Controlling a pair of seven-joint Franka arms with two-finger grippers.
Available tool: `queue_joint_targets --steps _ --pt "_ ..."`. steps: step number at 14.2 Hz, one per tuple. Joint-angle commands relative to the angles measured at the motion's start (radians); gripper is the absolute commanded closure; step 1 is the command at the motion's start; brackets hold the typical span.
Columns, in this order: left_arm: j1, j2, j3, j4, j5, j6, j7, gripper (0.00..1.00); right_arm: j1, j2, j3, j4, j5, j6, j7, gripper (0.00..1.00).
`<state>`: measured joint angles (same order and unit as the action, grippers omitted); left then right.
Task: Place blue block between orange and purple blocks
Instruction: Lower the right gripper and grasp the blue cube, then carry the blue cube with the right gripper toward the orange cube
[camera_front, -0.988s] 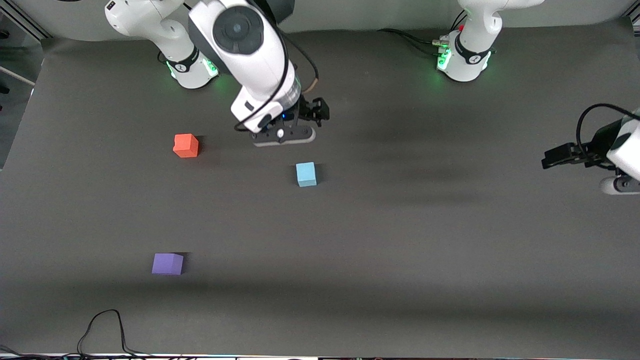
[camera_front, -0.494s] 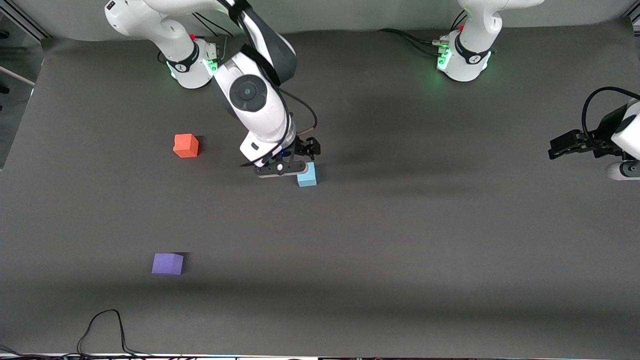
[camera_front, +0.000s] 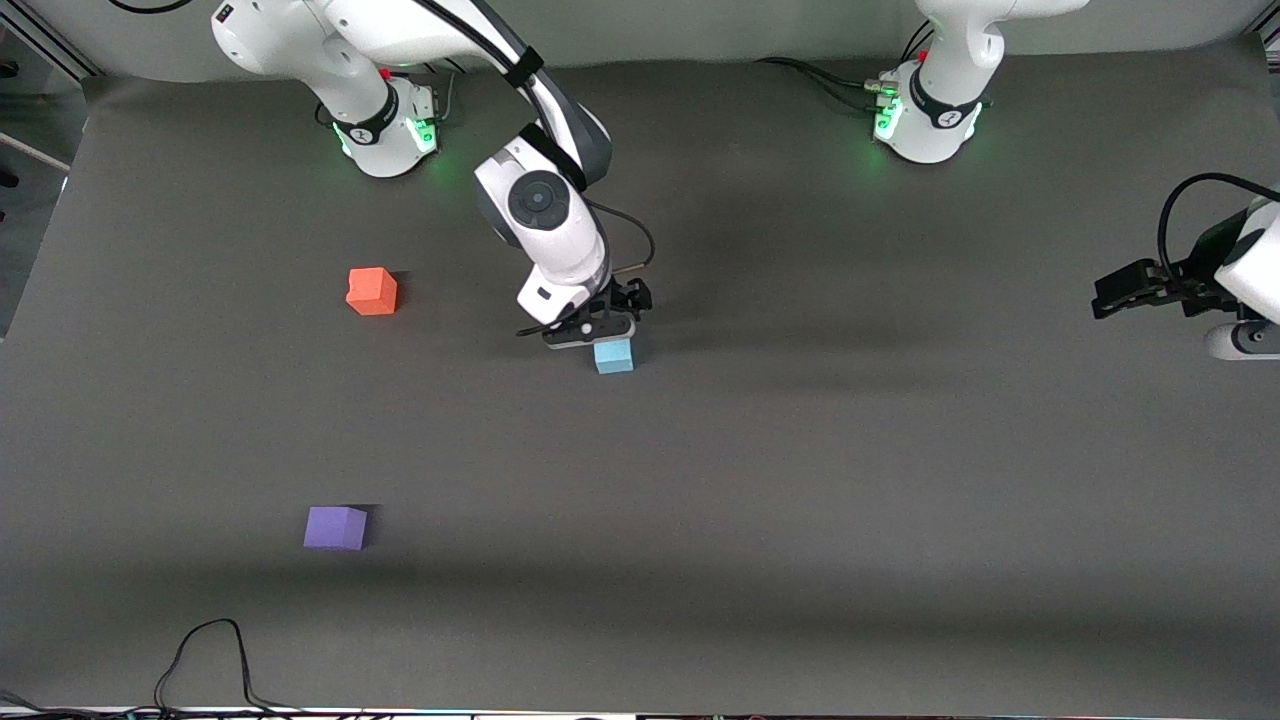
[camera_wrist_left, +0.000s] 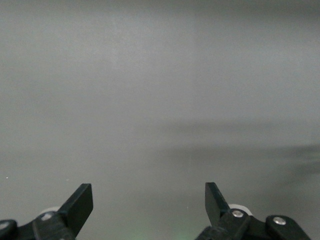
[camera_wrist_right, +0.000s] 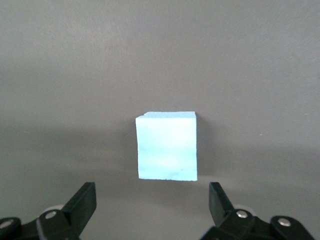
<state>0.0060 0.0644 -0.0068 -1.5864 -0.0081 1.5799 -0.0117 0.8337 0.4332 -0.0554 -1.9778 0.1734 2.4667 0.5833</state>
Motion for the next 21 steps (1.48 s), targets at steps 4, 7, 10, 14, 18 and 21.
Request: queue_joint_targets --steps 4,7,10,14,18,21 --pt "0.002 -0.031 0.001 0.000 0.014 -0.031 0.016 0.00 0.005 0.087 -0.012 0.004 -0.017 0.103 0.004 0.00" --pt "-0.005 -0.037 -0.002 -0.007 0.014 -0.029 0.016 0.00 0.005 0.122 -0.014 0.004 -0.017 0.146 0.010 0.00" --pt "0.005 -0.038 -0.013 -0.007 0.014 -0.029 0.016 0.00 0.002 0.133 -0.015 0.008 -0.015 0.152 0.012 0.07" --pt "0.002 -0.038 -0.013 -0.007 0.014 -0.031 0.016 0.00 -0.005 0.133 -0.017 0.016 -0.015 0.152 0.007 0.49" --pt "-0.003 -0.038 -0.013 -0.007 0.016 -0.031 0.016 0.00 -0.004 0.053 -0.078 0.065 -0.017 0.016 0.000 0.49" --pt "-0.005 -0.038 -0.013 -0.009 0.019 -0.032 0.032 0.00 -0.007 -0.028 -0.132 0.242 -0.017 -0.290 -0.003 0.49"
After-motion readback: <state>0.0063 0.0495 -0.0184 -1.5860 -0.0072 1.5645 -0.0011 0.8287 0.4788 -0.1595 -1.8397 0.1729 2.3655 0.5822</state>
